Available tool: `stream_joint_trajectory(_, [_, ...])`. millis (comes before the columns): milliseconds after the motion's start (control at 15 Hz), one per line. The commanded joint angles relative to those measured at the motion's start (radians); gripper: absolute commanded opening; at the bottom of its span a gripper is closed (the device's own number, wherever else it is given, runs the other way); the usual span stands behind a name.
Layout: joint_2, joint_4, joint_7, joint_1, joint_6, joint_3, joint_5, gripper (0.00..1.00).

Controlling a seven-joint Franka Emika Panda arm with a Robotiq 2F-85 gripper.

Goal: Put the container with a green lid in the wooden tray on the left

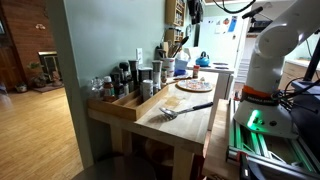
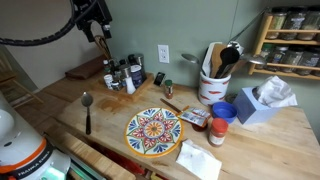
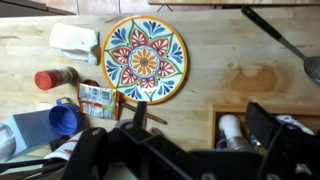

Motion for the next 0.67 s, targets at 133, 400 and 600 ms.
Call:
stream_joint_trajectory(133, [0.152, 0.010, 0.091, -0.019, 0.224, -0.063, 0.072, 1.00])
stream_joint_trajectory(400, [0.227, -0.031, 0.167, -0.048, 0.378, -0.071, 0.112, 1.00])
stream_joint_trajectory(600, [0.278, -0.075, 0.171, -0.051, 0.521, -0.075, 0.153, 1.00])
